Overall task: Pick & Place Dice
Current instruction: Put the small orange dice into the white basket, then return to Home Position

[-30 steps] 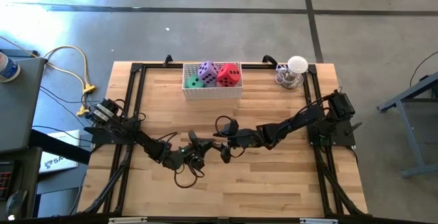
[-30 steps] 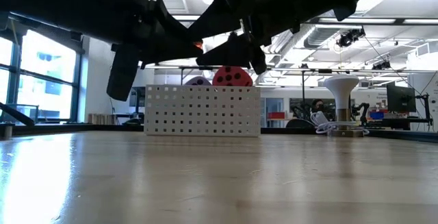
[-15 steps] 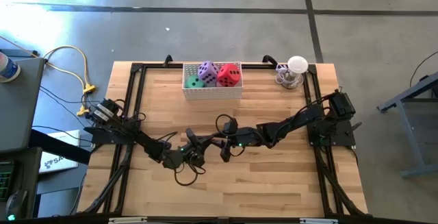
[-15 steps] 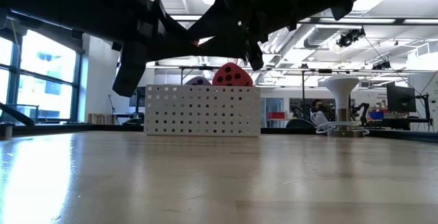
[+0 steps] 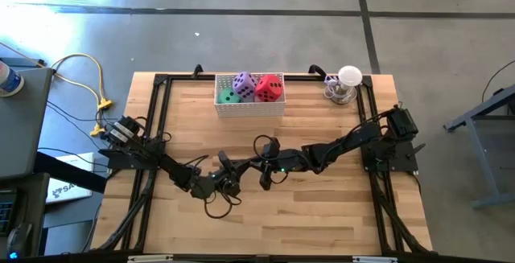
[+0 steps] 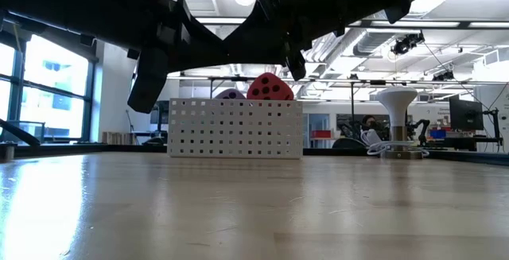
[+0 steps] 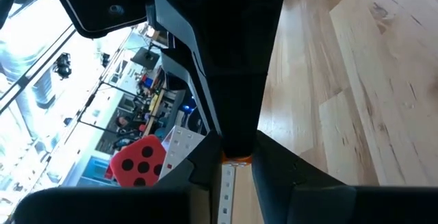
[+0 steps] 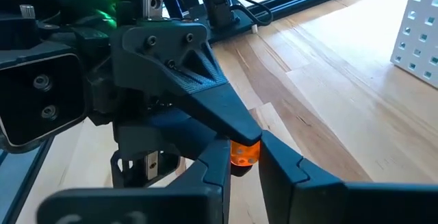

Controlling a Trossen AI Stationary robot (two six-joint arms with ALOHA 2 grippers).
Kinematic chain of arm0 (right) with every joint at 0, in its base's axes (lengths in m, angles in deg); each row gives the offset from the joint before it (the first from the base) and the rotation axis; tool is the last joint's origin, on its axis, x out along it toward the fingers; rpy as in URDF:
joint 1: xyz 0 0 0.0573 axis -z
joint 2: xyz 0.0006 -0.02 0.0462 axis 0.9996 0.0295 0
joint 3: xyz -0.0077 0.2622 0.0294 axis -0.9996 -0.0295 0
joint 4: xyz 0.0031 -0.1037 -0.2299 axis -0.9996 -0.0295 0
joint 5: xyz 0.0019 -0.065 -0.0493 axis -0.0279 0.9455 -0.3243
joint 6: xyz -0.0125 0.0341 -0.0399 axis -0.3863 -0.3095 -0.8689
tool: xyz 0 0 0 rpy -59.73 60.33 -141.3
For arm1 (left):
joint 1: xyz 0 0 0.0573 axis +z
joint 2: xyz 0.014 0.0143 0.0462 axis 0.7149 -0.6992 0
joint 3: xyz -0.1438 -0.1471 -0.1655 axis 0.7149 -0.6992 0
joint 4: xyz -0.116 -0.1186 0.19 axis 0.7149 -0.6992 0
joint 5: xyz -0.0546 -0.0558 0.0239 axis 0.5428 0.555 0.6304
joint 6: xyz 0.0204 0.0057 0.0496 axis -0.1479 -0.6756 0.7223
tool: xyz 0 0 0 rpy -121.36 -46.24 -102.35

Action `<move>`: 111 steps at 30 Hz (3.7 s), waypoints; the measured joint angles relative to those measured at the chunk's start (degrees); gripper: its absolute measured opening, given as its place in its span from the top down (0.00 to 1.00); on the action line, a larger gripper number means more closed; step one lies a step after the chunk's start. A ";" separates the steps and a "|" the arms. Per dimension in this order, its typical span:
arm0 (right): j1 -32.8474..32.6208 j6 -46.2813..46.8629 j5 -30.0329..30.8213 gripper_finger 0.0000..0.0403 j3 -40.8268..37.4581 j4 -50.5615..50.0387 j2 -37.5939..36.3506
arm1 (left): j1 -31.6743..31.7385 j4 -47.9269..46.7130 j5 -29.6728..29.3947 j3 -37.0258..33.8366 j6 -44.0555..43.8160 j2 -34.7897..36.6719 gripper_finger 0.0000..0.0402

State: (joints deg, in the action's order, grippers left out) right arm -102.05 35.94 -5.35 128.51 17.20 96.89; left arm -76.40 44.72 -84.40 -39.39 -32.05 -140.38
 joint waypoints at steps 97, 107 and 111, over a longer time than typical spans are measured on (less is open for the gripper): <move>29.72 -19.55 2.79 0.54 13.77 -16.75 0.31 | 0.22 -8.92 -0.04 0.04 -17.53 0.07 0.58; 25.14 -28.47 3.13 0.55 13.77 -13.38 -2.02 | 0.22 -12.08 1.23 0.04 -22.01 0.04 0.58; 21.15 -31.60 3.64 0.55 13.77 -16.65 -4.85 | 0.22 -14.56 2.92 0.00 -25.76 0.02 0.62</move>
State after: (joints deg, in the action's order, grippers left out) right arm -80.89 4.34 -1.71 142.28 0.54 92.04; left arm -76.18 30.16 -81.48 -39.39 -57.80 -140.36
